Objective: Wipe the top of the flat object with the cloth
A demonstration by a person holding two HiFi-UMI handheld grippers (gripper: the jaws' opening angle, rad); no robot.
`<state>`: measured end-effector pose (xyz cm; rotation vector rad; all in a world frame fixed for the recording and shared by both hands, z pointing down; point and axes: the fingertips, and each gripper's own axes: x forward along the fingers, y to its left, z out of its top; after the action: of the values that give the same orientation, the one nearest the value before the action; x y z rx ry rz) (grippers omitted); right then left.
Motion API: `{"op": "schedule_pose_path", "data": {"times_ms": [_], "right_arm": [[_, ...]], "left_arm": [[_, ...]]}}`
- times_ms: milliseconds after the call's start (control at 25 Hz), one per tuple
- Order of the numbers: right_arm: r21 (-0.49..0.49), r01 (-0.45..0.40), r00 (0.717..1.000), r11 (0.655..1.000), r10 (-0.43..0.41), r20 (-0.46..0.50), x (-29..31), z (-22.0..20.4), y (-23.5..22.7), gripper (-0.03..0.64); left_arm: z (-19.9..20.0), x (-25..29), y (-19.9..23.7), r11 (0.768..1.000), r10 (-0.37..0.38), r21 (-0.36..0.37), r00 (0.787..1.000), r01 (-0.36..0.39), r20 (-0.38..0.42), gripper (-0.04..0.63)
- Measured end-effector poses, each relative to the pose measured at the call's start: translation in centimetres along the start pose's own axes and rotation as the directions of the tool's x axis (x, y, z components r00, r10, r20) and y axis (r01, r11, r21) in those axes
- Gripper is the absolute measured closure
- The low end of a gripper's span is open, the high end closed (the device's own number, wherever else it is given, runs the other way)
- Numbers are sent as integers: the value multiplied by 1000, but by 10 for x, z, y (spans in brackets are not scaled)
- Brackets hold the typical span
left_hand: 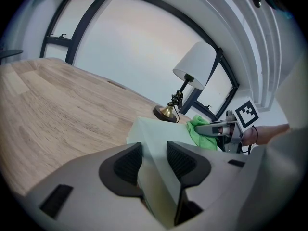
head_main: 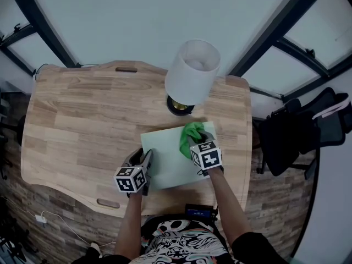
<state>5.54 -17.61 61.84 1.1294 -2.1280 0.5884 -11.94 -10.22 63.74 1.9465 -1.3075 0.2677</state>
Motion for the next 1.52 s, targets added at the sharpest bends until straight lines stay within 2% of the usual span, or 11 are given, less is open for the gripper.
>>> {"op": "schedule_pose_path", "data": {"times_ms": [1520], "right_arm": [[-115,-98,995,989,97,-16,17,12,55,526]], "left_arm": [[0,-1,1,1000,3,-4,1000,-3,2,430]]}}
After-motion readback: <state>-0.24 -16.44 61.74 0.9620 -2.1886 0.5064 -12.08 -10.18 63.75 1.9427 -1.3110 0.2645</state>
